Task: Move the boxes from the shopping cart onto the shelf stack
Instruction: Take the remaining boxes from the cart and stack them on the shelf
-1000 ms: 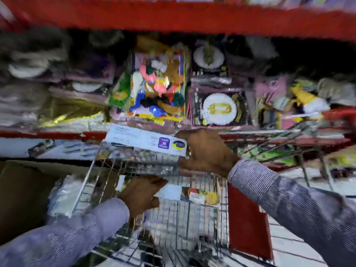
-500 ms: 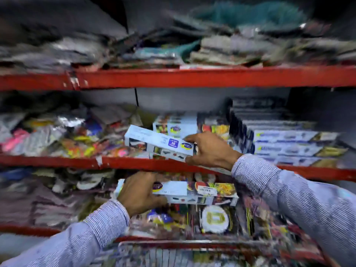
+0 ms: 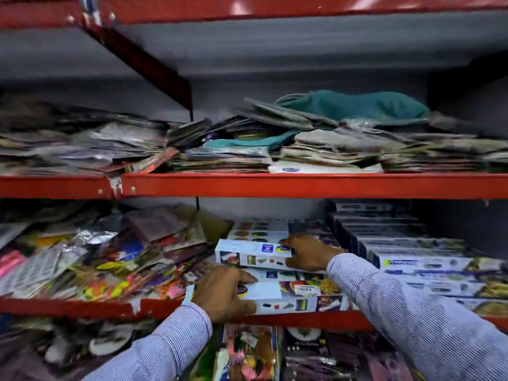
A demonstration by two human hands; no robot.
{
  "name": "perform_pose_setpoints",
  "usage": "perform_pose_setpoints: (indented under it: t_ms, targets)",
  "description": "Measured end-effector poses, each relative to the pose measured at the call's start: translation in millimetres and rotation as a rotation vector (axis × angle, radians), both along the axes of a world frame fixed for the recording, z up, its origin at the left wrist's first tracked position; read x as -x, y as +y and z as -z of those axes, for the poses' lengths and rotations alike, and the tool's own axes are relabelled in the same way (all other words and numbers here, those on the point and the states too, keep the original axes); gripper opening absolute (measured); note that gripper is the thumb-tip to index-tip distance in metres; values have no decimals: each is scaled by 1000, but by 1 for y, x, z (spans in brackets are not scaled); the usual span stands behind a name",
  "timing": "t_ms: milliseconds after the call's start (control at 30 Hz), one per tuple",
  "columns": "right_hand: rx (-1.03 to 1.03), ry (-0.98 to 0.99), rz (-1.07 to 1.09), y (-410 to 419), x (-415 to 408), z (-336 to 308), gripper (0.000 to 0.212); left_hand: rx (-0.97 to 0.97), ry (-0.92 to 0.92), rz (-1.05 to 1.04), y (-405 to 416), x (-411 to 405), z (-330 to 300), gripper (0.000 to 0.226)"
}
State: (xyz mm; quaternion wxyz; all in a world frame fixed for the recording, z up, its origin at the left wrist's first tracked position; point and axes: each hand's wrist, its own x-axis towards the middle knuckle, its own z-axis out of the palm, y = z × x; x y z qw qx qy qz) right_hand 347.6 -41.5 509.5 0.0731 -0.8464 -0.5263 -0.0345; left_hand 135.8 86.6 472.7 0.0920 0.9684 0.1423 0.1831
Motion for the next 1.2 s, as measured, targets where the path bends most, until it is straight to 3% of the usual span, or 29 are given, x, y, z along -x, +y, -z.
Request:
perform_pose_setpoints:
  t_ms: [200, 400, 533, 833, 1000, 1200]
  targets:
    - [38, -15, -1, 9, -25, 15, 51, 6, -7, 36, 13, -14, 5, 69]
    - [-26, -21, -43, 3, -33, 22, 54, 9, -34, 46, 18, -23, 3, 68]
    - [-108, -76, -82, -1, -34, 24, 45, 5, -43, 60, 16, -32, -2, 67]
    - [-136, 147, -21, 2, -37, 8, 31, 53, -50, 104, 22, -63, -17, 55]
    - [-143, 194, -15, -16, -37, 7, 39, 171, -100, 84, 31, -84, -7, 53]
    - [-109, 51, -25, -32, -26, 36, 60, -139, -216, 84, 33, -92, 27, 48]
